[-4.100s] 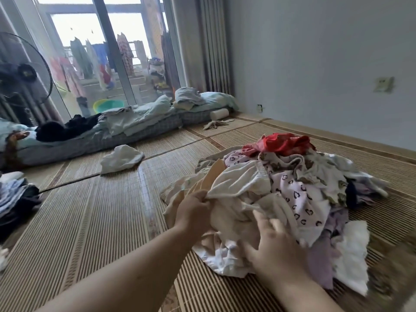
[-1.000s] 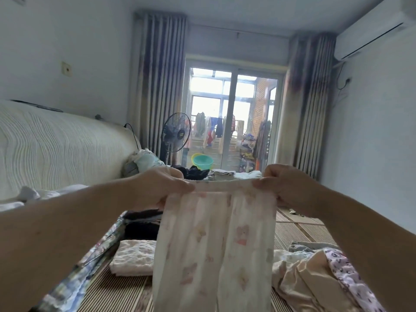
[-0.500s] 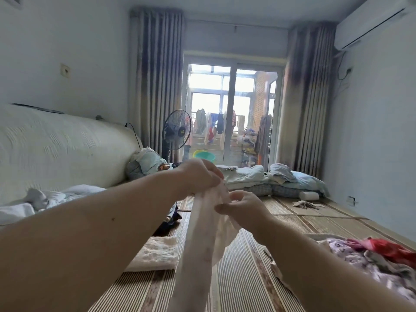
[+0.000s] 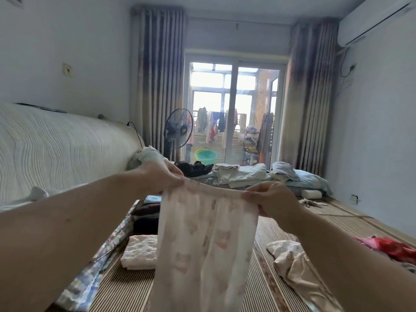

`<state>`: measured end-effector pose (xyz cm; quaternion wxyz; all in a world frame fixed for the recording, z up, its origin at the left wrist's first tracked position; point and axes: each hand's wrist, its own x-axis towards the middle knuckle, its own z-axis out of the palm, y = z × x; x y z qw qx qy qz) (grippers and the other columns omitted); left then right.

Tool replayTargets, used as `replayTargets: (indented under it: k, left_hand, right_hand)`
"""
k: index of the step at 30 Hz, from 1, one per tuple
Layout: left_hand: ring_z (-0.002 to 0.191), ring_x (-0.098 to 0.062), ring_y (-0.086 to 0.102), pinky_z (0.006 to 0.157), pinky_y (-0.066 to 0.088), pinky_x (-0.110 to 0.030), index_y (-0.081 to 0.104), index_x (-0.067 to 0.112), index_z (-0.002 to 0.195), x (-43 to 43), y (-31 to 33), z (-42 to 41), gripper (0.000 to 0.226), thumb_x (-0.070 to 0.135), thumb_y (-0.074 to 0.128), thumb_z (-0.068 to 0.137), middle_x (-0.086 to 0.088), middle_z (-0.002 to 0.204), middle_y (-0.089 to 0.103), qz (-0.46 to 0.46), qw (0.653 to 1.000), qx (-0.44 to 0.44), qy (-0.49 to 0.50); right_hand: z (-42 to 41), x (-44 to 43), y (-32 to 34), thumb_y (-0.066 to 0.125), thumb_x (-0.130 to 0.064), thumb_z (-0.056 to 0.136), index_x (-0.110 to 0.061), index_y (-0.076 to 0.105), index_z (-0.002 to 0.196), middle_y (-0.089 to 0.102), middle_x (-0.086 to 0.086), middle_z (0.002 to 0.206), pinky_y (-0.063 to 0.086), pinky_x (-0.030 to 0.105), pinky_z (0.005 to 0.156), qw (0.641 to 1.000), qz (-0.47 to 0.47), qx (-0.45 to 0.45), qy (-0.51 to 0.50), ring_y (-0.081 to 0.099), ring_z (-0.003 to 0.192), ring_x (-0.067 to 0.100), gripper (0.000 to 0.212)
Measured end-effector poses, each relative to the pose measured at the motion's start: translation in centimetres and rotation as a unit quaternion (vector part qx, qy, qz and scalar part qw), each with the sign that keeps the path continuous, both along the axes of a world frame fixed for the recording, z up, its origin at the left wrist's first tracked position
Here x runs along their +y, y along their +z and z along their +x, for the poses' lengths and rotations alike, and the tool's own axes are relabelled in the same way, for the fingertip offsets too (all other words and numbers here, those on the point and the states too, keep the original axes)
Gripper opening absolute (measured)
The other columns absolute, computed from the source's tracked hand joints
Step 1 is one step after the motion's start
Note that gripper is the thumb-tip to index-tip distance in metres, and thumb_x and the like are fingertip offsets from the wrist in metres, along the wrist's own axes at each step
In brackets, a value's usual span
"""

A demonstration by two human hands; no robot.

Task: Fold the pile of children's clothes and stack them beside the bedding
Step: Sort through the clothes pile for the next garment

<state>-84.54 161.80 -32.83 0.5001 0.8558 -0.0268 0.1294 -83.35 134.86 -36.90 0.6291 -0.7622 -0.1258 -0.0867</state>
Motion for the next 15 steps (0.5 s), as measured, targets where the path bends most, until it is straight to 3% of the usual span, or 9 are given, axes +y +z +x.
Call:
replayTargets:
  k: [4, 6, 7, 9, 11, 13, 15]
  left_hand:
    - [0.051, -0.020, 0.059, 0.049, 0.052, -0.026, 0.074, 0.004, 0.079, -1.8, -1.3, 0.3, 0.006, 0.006, 0.073, 0.074, -0.015, 0.070, 0.069, -0.005, 0.998, 0.021, 0.065]
    - [0.055, -0.023, 0.060, 0.059, 0.057, -0.036, 0.073, 0.001, 0.076, -3.5, -1.7, 0.2, 0.006, 0.004, 0.069, 0.072, -0.018, 0.069, 0.066, -0.058, 0.997, 0.024, 0.051]
    - [0.056, -0.024, 0.061, 0.063, 0.058, -0.039, 0.071, 0.002, 0.074, -4.4, -1.7, 0.1, 0.004, 0.002, 0.068, 0.072, -0.017, 0.067, 0.065, -0.090, 0.995, 0.027, 0.029]
    - [0.053, -0.022, 0.061, 0.055, 0.057, -0.034, 0.068, 0.004, 0.072, -6.2, -1.5, -0.1, 0.006, -0.002, 0.066, 0.074, -0.013, 0.063, 0.062, -0.151, 0.988, 0.032, -0.025]
    - [0.055, -0.023, 0.061, 0.057, 0.054, -0.031, 0.065, 0.002, 0.072, -7.5, -1.0, -0.3, 0.005, -0.003, 0.066, 0.075, -0.015, 0.066, 0.060, -0.202, 0.977, 0.032, -0.062]
    - [0.054, -0.023, 0.060, 0.058, 0.055, -0.030, 0.063, 0.004, 0.071, -8.4, -0.3, -0.7, 0.009, 0.000, 0.063, 0.079, -0.015, 0.067, 0.060, -0.233, 0.969, 0.038, -0.078]
    - [0.050, -0.020, 0.061, 0.047, 0.052, -0.024, 0.064, 0.005, 0.074, -8.8, 0.5, -1.6, 0.015, 0.010, 0.059, 0.087, -0.012, 0.064, 0.064, -0.246, 0.963, 0.064, -0.092]
  right_hand:
    - [0.4, 1.9, 0.5, 0.077, -0.005, 0.072, -0.011, 0.069, 0.067, 0.063, 0.002, 0.055, 0.048, 0.033, 0.057, 0.990, 0.062, -0.049, -0.118, 0.057, 0.052, 0.019, 0.012]
    - [0.2, 3.1, 0.6, 0.077, -0.010, 0.072, -0.013, 0.067, 0.061, 0.062, -0.001, 0.052, 0.051, 0.035, 0.060, 0.984, 0.081, -0.065, -0.146, 0.059, 0.056, 0.022, 0.015]
    - [-0.1, 3.8, 0.6, 0.077, -0.012, 0.073, -0.013, 0.067, 0.060, 0.063, -0.001, 0.053, 0.053, 0.038, 0.062, 0.983, 0.086, -0.069, -0.144, 0.061, 0.059, 0.023, 0.017]
    - [-0.7, 5.1, 0.8, 0.076, -0.013, 0.076, -0.015, 0.066, 0.059, 0.064, 0.001, 0.057, 0.055, 0.043, 0.066, 0.986, 0.089, -0.076, -0.121, 0.062, 0.061, 0.023, 0.020]
    - [-1.5, 5.7, 1.2, 0.074, -0.012, 0.078, -0.016, 0.067, 0.060, 0.065, -0.001, 0.060, 0.053, 0.040, 0.065, 0.988, 0.064, -0.098, -0.105, 0.060, 0.060, 0.018, 0.020]
    - [-2.1, 5.6, 1.7, 0.072, -0.013, 0.080, -0.017, 0.071, 0.066, 0.069, 0.002, 0.067, 0.053, 0.038, 0.067, 0.989, 0.040, -0.113, -0.088, 0.061, 0.064, 0.017, 0.014]
    - [-2.6, 5.2, 2.1, 0.073, -0.016, 0.082, -0.010, 0.075, 0.080, 0.073, 0.013, 0.082, 0.056, 0.042, 0.075, 0.995, 0.038, -0.094, -0.020, 0.065, 0.072, 0.022, 0.007]
